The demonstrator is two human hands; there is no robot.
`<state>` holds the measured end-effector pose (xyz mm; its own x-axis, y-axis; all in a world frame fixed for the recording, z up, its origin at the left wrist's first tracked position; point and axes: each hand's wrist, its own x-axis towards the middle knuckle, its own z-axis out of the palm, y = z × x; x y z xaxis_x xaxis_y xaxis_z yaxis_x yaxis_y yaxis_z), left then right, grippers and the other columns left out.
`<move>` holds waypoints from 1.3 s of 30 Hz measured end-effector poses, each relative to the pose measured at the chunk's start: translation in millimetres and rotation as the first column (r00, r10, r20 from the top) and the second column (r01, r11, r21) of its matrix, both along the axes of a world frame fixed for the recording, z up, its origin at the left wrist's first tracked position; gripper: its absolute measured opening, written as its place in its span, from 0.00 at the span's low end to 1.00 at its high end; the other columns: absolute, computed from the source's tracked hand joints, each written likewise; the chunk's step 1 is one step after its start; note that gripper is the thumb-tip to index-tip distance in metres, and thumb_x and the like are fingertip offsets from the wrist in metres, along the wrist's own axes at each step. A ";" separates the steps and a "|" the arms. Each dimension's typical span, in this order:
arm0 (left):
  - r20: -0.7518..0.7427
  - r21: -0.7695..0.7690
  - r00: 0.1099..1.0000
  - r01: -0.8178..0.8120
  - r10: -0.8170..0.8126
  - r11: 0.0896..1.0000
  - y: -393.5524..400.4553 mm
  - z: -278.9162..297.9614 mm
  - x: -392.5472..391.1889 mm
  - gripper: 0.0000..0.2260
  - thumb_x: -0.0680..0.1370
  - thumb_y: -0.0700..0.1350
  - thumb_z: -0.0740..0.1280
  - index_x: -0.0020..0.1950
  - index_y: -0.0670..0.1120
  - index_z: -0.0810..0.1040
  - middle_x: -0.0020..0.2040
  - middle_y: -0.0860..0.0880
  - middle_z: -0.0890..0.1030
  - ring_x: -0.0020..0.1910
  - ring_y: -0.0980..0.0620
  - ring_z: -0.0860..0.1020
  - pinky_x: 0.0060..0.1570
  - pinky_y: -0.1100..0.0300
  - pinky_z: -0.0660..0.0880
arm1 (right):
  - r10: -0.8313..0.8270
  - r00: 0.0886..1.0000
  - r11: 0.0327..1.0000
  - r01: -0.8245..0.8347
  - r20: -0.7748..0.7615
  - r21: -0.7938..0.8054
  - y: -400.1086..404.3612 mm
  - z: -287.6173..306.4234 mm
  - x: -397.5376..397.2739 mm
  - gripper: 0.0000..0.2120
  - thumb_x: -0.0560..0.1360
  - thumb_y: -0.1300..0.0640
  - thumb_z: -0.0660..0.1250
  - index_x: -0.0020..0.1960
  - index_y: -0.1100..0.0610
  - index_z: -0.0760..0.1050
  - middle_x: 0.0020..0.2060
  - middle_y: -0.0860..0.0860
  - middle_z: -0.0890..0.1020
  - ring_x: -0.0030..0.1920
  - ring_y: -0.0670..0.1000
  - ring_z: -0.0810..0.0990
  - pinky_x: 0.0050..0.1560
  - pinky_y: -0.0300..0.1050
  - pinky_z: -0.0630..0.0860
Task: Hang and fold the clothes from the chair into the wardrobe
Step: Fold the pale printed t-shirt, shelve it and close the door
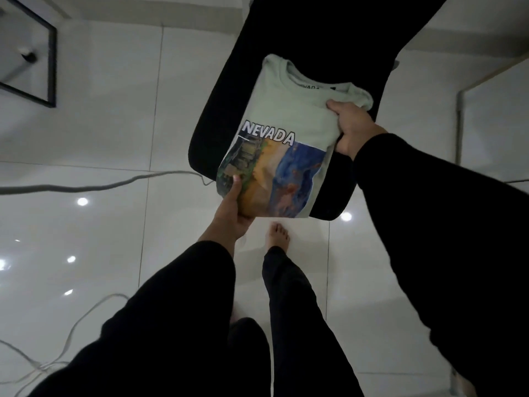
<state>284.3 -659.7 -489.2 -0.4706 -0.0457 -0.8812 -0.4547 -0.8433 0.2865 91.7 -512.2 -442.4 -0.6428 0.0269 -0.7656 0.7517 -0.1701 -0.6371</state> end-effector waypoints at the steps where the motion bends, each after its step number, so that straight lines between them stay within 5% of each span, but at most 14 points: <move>1: -0.074 -0.007 0.997 0.001 -0.001 1.000 -3.2 13.3 2.8 0.17 0.79 0.56 0.61 0.62 0.47 0.72 0.58 0.43 0.80 0.56 0.44 0.79 0.54 0.48 0.77 | -0.052 0.998 0.999 0.053 -0.037 0.013 3.9 12.5 4.7 0.11 0.77 0.60 0.64 0.59 0.61 0.75 0.53 0.58 0.82 0.51 0.57 0.82 0.54 0.54 0.79; 7: -0.380 -0.001 0.920 0.107 -0.099 0.994 -9.1 124.2 12.6 0.19 0.80 0.51 0.61 0.64 0.40 0.73 0.58 0.40 0.81 0.61 0.42 0.77 0.64 0.43 0.71 | -0.320 0.930 0.947 0.317 -0.180 -0.049 46.2 120.8 68.4 0.17 0.77 0.58 0.63 0.64 0.61 0.73 0.49 0.56 0.82 0.46 0.55 0.82 0.42 0.46 0.80; 12: -0.560 -0.036 0.777 0.323 -0.286 0.946 8.8 230.2 37.1 0.25 0.75 0.49 0.66 0.69 0.41 0.70 0.64 0.39 0.76 0.63 0.41 0.76 0.60 0.43 0.74 | -0.551 0.769 0.833 0.485 -0.324 -0.268 103.0 231.4 164.8 0.15 0.78 0.58 0.61 0.64 0.59 0.72 0.47 0.55 0.83 0.50 0.56 0.81 0.60 0.53 0.76; 15: -0.627 -0.090 0.653 0.482 -0.426 0.872 39.0 289.1 54.1 0.24 0.75 0.47 0.65 0.70 0.40 0.69 0.62 0.39 0.78 0.60 0.41 0.77 0.57 0.43 0.75 | -0.663 0.650 0.749 0.576 -0.371 -0.329 143.7 288.7 226.8 0.18 0.78 0.57 0.61 0.67 0.60 0.70 0.58 0.58 0.80 0.55 0.58 0.80 0.60 0.54 0.76; 20: -0.611 -0.218 0.428 0.718 -0.666 0.661 119.9 360.8 83.8 0.17 0.80 0.46 0.58 0.63 0.37 0.73 0.53 0.39 0.83 0.48 0.43 0.83 0.49 0.47 0.80 | -0.794 0.465 0.596 0.723 -0.391 -0.349 217.3 352.4 323.7 0.18 0.78 0.55 0.62 0.67 0.61 0.71 0.59 0.57 0.80 0.53 0.58 0.81 0.47 0.50 0.79; 25: -0.585 -0.265 0.248 0.841 -0.772 0.471 216.9 395.3 114.5 0.18 0.82 0.49 0.55 0.55 0.36 0.75 0.43 0.39 0.85 0.38 0.45 0.84 0.37 0.53 0.82 | -0.867 0.293 0.446 0.818 -0.404 -0.364 290.0 379.7 415.6 0.16 0.77 0.53 0.64 0.63 0.56 0.71 0.45 0.53 0.81 0.42 0.52 0.80 0.42 0.48 0.77; 30: -0.595 -0.285 0.113 0.896 -0.796 0.341 324.2 402.9 150.1 0.18 0.82 0.49 0.53 0.52 0.36 0.75 0.38 0.40 0.85 0.34 0.45 0.84 0.30 0.55 0.81 | -0.916 0.144 0.284 0.892 -0.374 -0.352 360.6 377.3 503.4 0.19 0.77 0.50 0.65 0.66 0.54 0.70 0.52 0.53 0.79 0.43 0.52 0.78 0.49 0.49 0.75; 36: -0.584 -0.325 -0.007 0.918 -0.812 0.226 451.1 393.8 190.2 0.13 0.81 0.45 0.56 0.56 0.37 0.74 0.40 0.39 0.84 0.36 0.44 0.84 0.35 0.51 0.81 | -0.942 0.013 0.140 0.925 -0.337 -0.354 444.3 359.4 579.1 0.23 0.76 0.49 0.65 0.70 0.53 0.67 0.62 0.55 0.76 0.50 0.56 0.76 0.49 0.52 0.72; 39: -0.554 -0.343 -0.032 0.919 -0.832 0.193 498.2 382.5 199.8 0.17 0.80 0.44 0.58 0.65 0.36 0.70 0.54 0.35 0.80 0.45 0.40 0.82 0.46 0.43 0.79 | -0.946 -0.033 0.086 0.933 -0.321 -0.351 480.6 349.9 599.0 0.24 0.77 0.50 0.65 0.70 0.54 0.66 0.62 0.56 0.75 0.54 0.57 0.75 0.54 0.55 0.72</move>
